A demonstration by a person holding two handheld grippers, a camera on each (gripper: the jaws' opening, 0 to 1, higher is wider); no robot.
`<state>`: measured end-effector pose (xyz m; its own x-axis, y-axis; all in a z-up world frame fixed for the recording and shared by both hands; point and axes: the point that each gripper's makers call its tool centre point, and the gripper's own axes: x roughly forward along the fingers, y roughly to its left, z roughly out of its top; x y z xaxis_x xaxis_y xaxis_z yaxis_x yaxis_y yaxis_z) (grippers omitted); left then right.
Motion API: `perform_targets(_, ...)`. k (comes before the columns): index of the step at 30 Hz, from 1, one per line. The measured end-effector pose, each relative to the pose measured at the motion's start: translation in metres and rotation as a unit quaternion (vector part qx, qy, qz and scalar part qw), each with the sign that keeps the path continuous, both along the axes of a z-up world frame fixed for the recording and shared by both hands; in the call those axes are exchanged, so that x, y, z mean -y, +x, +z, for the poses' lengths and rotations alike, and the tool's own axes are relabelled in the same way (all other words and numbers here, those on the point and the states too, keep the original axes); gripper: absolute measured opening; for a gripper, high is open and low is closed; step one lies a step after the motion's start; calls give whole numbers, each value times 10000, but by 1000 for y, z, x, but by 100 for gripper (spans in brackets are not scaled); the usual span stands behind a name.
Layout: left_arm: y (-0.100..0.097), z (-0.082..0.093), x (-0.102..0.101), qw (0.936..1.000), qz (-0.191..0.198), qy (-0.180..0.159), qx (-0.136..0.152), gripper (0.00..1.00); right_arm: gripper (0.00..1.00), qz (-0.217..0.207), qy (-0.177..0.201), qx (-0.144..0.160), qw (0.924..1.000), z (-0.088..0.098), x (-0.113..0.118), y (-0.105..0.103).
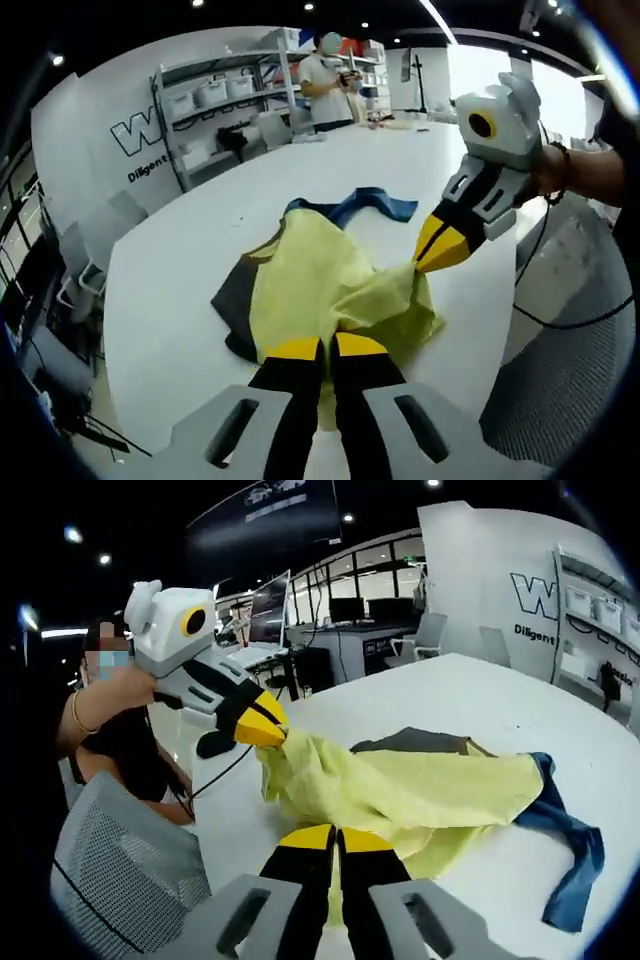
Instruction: Fold the garment on the visible template until the final outline fits inside the template.
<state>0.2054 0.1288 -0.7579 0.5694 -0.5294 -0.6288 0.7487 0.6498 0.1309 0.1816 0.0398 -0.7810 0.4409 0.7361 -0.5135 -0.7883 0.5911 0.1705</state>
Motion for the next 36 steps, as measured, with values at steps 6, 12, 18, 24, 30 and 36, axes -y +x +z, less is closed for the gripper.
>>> perform_targets(6, 0, -22, -9, 9998, 168, 49, -89, 4, 0, -158, 6, -372, 9992, -32, -6, -5)
perform_targets(12, 3, -40, -20, 9985, 506, 74, -189, 4, 9, -407, -149, -457, 9980, -45, 2, -3)
perform_targets(18, 10, -41, -31, 9966, 804, 66, -151, 4, 23, -829, -120, -490, 9953, -42, 14, 3)
perform_targets(24, 16, -41, -37, 9953, 959, 100, -96, 4, 45, -1393, -406, -701, 9869, -52, 30, 2)
perform_targets(30, 17, -40, -40, 9948, 1014, 95, -86, 4, 50, -1606, -590, -865, 9815, -68, 38, -4)
perform_targets(36, 18, -40, -43, 9947, 1015, 144, -67, 4, 43, -1758, -802, -839, 9776, -76, 46, 1)
